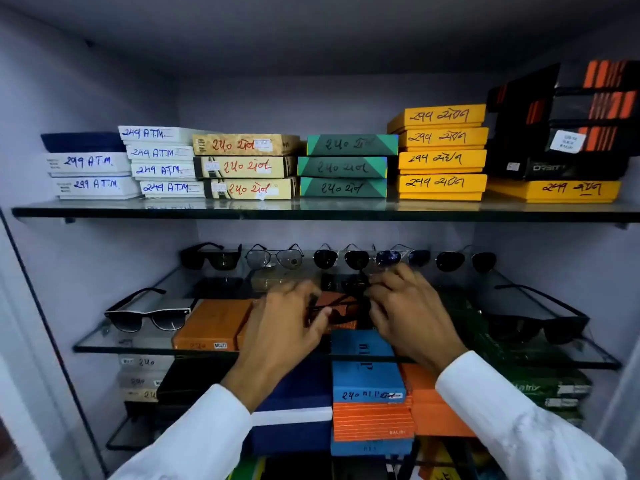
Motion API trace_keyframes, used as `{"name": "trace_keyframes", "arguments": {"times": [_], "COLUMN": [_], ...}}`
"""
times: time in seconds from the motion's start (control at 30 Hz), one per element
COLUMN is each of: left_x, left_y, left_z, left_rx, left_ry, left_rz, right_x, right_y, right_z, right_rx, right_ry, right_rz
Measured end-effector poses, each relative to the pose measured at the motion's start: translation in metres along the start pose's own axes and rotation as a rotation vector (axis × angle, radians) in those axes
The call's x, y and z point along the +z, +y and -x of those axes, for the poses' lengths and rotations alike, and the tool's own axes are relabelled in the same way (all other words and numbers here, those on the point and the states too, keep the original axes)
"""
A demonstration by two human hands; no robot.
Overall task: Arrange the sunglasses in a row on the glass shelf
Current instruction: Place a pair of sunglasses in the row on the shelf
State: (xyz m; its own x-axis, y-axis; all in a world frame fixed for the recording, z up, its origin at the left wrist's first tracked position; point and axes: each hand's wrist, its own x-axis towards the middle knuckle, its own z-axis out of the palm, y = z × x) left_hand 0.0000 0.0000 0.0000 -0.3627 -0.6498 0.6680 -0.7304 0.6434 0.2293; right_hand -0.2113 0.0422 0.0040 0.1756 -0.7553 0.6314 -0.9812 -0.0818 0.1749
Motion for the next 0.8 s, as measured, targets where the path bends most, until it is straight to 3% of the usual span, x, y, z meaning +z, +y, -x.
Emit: {"name": "trace_keyframes", "arguments": {"times": [0.2, 0.33, 0.43, 0.57, 0.8], "left_x": [0.018, 0.021, 0.007, -0.027, -0.084], "left_y": [-0.003, -0.01, -0.021, -0.045, -0.096], "left_z": [-0.002, -0.001, 0.0, -0.001, -0.02], "left_rx": [-0.065, 0.005, 0.013, -0.098, -0.313], "left_ry": [-0.145, -0.092, 0.016, 0.143, 0.043], "left_rz": [0.054, 0.042, 0.086, 0.203, 0.192], "right_x": [0.006, 0.005, -0.001, -0.011, -0.01], "right_y": [-0.014, -0.014, -0.019, -0.038, -0.088], "right_z": [-0.007, -0.01, -0.013, -0.032, -0.065], "right_rx": [0.062, 0.088, 0.176, 0.328, 0.394], "right_ry": [-0.159, -0.142, -0.062, 0.038, 0.005], "right_rz": [-0.003, -0.057, -0.308, -0.545, -0.634]}}
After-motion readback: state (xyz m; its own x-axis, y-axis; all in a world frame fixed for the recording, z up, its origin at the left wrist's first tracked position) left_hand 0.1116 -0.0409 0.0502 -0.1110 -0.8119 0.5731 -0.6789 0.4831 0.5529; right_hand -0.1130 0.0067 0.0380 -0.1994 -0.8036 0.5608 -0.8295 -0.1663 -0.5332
